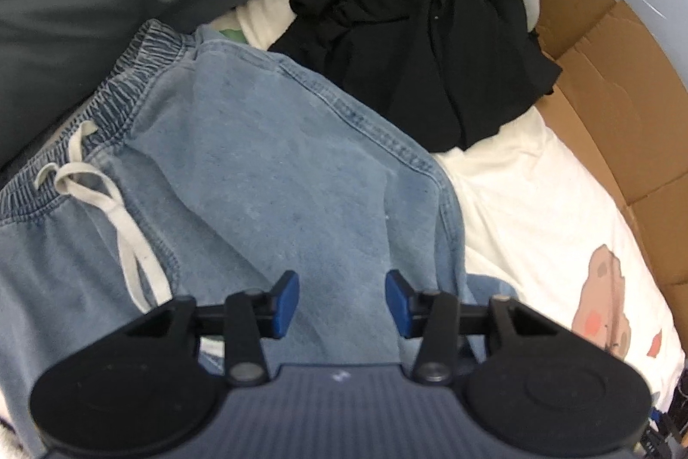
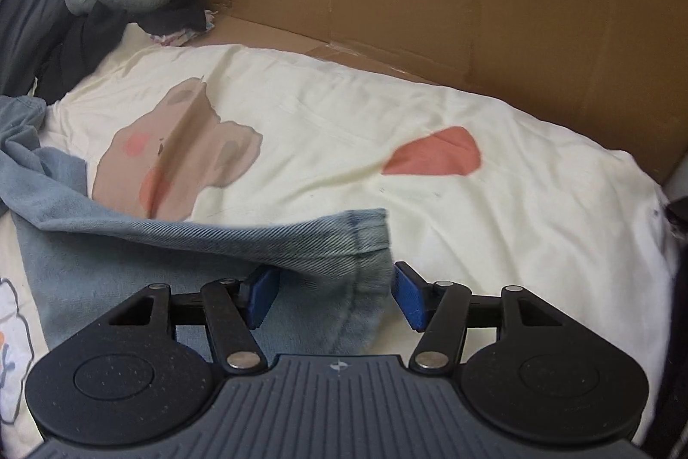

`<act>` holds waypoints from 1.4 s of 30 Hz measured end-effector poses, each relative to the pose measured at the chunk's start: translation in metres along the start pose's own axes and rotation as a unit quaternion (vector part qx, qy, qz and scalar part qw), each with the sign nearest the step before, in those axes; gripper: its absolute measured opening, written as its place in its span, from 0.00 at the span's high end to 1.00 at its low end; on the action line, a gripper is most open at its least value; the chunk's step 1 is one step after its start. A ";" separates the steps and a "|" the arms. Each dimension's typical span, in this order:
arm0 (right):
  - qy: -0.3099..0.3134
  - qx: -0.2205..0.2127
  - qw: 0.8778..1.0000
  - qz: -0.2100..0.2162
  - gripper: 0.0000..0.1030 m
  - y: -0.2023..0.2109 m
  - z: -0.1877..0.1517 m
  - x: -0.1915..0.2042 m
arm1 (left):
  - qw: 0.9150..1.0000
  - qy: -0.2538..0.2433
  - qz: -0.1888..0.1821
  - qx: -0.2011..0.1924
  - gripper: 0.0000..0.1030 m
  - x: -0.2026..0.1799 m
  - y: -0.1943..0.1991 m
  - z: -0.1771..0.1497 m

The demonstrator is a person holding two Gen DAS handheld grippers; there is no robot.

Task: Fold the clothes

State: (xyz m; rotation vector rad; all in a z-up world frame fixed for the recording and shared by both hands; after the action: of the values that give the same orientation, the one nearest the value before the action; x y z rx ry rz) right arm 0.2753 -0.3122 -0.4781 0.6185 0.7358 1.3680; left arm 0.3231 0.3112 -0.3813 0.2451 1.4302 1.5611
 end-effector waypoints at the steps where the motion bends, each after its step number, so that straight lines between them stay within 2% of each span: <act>1: 0.000 0.000 1.000 0.004 0.37 -0.002 0.002 0.002 | 1.000 0.002 0.001 -0.001 0.54 0.003 -0.002 0.000; 14: -0.029 0.019 0.999 0.010 0.35 -0.037 0.018 0.004 | 0.998 0.035 -0.021 -0.040 0.51 0.017 -0.018 0.005; 16: -0.024 0.021 0.999 0.008 0.42 -0.037 0.019 0.005 | 0.999 0.029 -0.018 -0.038 0.51 0.017 -0.021 0.007; 18: -0.025 0.023 0.999 0.006 0.60 -0.034 0.021 0.003 | 0.999 0.025 -0.017 -0.039 0.51 0.017 -0.021 0.011; 21: -0.028 0.018 0.999 0.001 0.70 -0.025 0.022 0.001 | 0.999 0.015 -0.013 -0.042 0.51 0.014 -0.020 0.020; 28: -0.039 0.001 0.999 -0.014 0.74 -0.001 0.026 -0.005 | 0.998 0.001 -0.003 -0.066 0.51 0.007 -0.016 0.063; 33: -0.055 -0.016 0.998 -0.035 0.75 0.020 0.032 -0.013 | 0.996 0.017 0.005 -0.084 0.51 0.009 -0.014 0.102; 39: -0.065 -0.022 0.995 -0.068 0.76 0.038 0.032 -0.020 | 0.997 0.050 0.006 -0.065 0.48 0.014 -0.035 0.119; 42: -0.064 -0.017 0.995 -0.081 0.76 0.037 0.029 -0.020 | 0.996 0.069 0.009 -0.052 0.52 0.017 -0.048 0.124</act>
State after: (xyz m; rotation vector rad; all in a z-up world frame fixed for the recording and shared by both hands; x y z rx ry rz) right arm 0.2735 -0.3271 -0.4293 0.6002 0.6448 1.1787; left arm 0.4250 0.3973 -0.3934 0.0905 1.4511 1.6894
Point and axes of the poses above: each gripper's, at about its wrist camera, not at the fingertips, and y roughly against the way its jaws point, x to its left, z to its top, the point moved 7 cm from there along -y, roughly the way its jaws point, and after that the axes turned 15 degrees about -z, right-handed, at the moved point
